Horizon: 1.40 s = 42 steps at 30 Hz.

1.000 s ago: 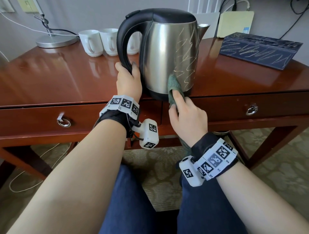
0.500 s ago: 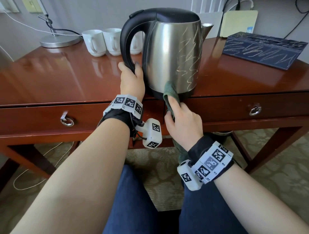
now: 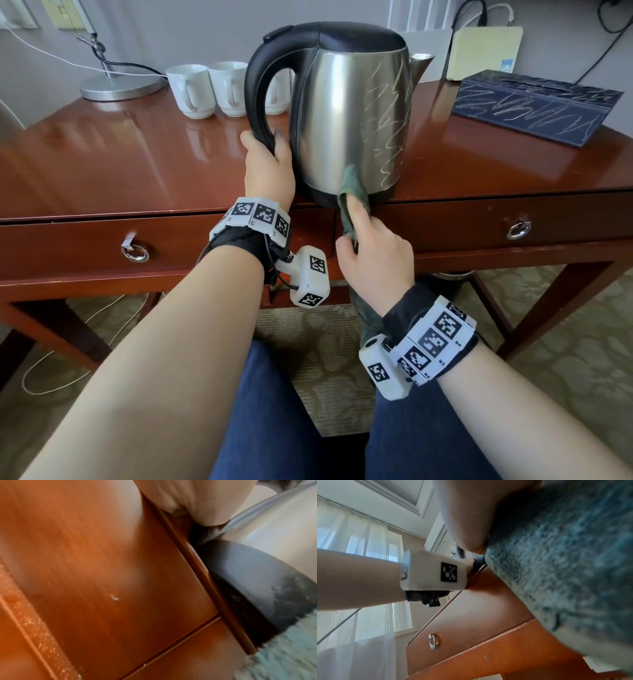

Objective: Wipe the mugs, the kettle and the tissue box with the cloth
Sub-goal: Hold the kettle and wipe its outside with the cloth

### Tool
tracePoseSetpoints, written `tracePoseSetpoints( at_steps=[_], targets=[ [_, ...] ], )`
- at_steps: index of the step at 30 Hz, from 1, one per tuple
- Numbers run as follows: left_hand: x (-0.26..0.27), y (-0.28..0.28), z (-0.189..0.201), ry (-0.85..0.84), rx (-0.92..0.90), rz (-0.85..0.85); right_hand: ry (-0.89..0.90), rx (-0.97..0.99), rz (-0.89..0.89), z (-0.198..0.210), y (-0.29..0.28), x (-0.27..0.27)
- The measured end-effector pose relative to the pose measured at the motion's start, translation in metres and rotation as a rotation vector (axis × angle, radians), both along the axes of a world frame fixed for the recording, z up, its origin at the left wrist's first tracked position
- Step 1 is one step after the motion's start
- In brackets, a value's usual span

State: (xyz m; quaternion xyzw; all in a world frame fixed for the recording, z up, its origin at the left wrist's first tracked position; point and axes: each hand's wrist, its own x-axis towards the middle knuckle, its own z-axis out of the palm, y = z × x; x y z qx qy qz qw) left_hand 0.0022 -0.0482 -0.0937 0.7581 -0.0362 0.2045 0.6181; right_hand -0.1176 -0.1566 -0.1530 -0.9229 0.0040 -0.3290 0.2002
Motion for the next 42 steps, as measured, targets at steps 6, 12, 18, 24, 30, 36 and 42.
tracePoseSetpoints(
  at_steps=[6,12,18,24,30,36,42],
  targets=[
    [0.000,0.000,0.000,0.005,0.002,-0.002,-0.069,0.011,-0.016,0.019,-0.007,0.007],
    [-0.002,0.001,0.001,0.007,0.005,0.000,-0.014,0.072,-0.109,0.025,-0.016,0.002],
    [-0.002,0.001,0.001,0.003,0.002,0.003,0.045,0.073,-0.037,0.013,-0.006,-0.004],
    [-0.001,0.001,0.000,0.020,0.015,0.010,-0.026,0.080,-0.026,0.028,-0.011,0.000],
    [-0.003,0.000,0.001,0.017,0.006,0.013,0.088,0.122,-0.085,0.029,-0.017,-0.005],
    [-0.003,0.001,0.001,0.012,0.010,0.018,0.078,0.063,0.003,0.017,-0.003,-0.007],
    [-0.003,0.000,0.001,0.002,-0.008,0.015,0.009,-0.017,-0.033,0.043,-0.007,0.002]
  ],
)
